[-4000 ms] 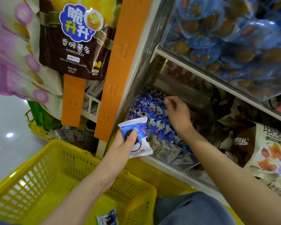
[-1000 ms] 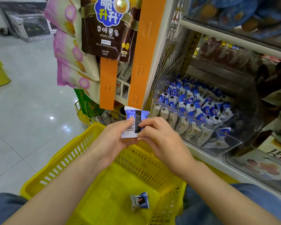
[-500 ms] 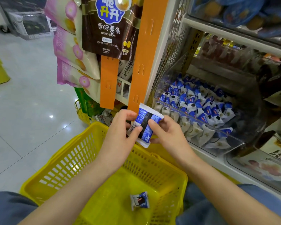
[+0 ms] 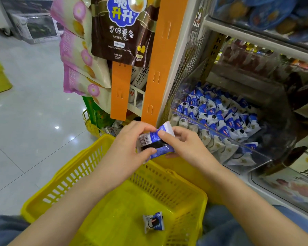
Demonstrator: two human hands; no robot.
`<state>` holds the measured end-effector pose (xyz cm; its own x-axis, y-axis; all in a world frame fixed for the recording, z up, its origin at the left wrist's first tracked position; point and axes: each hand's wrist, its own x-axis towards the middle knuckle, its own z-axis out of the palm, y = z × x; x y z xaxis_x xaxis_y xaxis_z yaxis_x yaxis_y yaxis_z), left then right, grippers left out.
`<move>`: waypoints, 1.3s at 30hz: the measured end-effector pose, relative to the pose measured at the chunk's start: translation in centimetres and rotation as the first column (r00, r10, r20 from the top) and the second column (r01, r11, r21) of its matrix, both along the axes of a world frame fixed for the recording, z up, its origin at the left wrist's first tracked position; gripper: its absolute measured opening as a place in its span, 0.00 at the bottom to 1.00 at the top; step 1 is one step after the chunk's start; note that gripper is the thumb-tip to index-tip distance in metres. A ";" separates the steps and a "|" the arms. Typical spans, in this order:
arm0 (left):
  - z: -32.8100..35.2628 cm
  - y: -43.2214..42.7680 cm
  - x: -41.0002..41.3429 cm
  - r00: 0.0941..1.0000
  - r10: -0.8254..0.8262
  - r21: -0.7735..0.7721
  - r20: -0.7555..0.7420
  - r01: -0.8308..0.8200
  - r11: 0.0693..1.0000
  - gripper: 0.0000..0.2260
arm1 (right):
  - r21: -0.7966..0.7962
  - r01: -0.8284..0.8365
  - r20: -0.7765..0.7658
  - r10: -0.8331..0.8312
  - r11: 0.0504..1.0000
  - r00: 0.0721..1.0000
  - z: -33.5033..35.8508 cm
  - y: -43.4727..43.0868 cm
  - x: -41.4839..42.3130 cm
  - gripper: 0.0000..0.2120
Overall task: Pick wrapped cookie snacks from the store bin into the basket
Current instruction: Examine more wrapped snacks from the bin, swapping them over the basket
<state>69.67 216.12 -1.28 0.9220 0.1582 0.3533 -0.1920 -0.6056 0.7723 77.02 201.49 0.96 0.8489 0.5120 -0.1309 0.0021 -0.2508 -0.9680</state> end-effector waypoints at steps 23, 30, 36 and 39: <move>-0.9 0.0 -0.7 0.977 0.205 -0.140 -0.063 -0.213 0.967 0.17 | 0.092 -0.080 -0.100 0.089 0.993 0.991 -2.2 1.7 -1.7 0.11; -1.6 -1.0 -0.7 0.973 0.228 -0.020 -0.032 -0.228 0.973 0.12 | 0.127 0.057 -0.071 -0.049 0.990 0.996 -3.0 2.1 -1.8 0.09; -1.3 -0.7 -0.7 0.973 0.222 0.009 -0.065 -0.222 0.975 0.17 | 0.095 0.025 -0.086 -0.017 0.995 0.996 -2.8 1.9 -1.9 0.08; -1.3 -0.8 -0.8 0.973 0.215 0.096 -0.082 -0.207 0.974 0.20 | 0.039 0.012 -0.032 -0.011 0.999 0.999 -2.4 1.8 -1.5 0.10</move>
